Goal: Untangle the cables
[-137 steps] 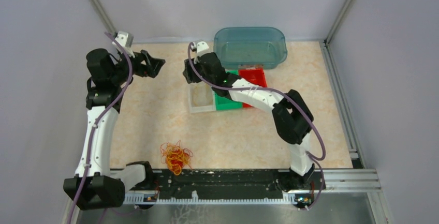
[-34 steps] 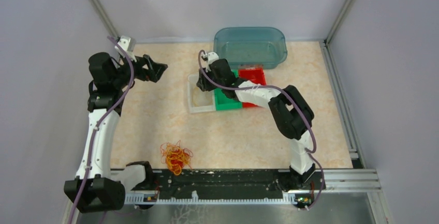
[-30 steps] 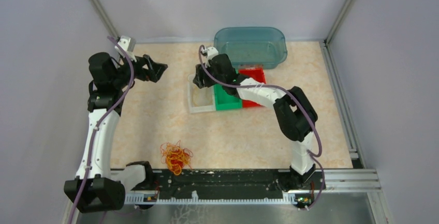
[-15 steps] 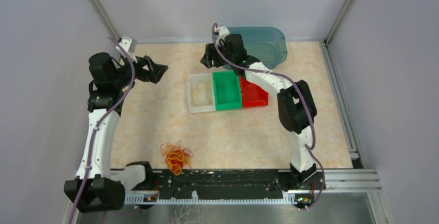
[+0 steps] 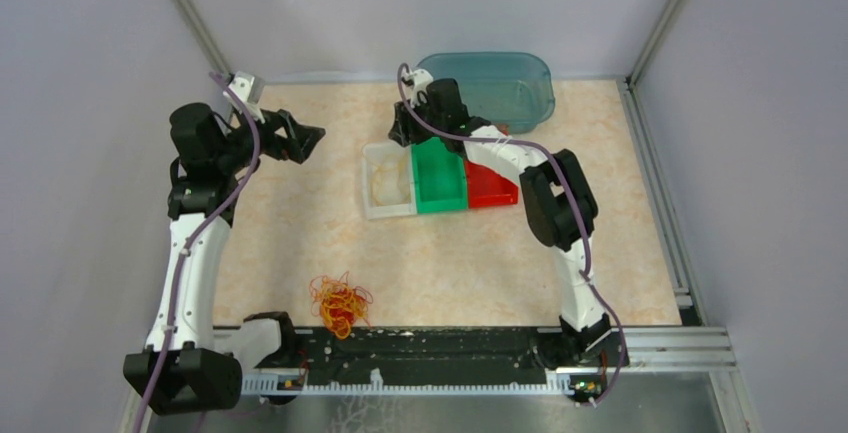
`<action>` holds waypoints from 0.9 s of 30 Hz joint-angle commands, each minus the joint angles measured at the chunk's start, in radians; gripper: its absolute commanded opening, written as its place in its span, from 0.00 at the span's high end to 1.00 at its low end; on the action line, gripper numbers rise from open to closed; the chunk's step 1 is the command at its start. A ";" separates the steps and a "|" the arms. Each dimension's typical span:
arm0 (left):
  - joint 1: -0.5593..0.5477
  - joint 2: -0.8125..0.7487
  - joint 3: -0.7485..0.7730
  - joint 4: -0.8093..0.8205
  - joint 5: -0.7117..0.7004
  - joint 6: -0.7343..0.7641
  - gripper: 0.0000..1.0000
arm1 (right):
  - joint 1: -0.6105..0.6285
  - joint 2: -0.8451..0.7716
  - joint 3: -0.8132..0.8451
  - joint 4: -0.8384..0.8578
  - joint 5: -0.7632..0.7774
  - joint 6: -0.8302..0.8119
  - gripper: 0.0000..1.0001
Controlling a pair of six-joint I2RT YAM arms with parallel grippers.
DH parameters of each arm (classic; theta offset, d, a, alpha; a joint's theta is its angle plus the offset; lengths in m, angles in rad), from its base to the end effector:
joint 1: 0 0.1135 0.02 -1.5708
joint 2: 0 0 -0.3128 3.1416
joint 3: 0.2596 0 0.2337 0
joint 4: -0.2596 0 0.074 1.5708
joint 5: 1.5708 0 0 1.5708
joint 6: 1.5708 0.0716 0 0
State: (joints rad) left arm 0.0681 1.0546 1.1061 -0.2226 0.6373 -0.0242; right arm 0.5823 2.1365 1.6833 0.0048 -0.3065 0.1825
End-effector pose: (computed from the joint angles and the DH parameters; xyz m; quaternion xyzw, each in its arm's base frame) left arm 0.2201 -0.0277 0.4347 0.1681 0.7350 -0.2262 0.6168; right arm 0.4435 0.3179 0.2709 -0.2458 0.8039 0.3162 0.4398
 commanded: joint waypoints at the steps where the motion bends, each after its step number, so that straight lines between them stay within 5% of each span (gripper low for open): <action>1: 0.006 -0.011 0.005 0.000 0.010 0.012 0.00 | 0.007 -0.004 0.025 0.096 -0.049 -0.019 0.53; 27: 0.006 0.000 0.023 0.008 0.021 0.008 0.00 | 0.034 -0.071 -0.148 0.218 -0.133 0.048 0.69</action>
State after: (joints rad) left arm 0.0685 1.0584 1.1065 -0.2249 0.6441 -0.0242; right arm 0.5896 2.1330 1.5719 0.1421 -0.4187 0.2111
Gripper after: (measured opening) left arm 0.997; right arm 0.324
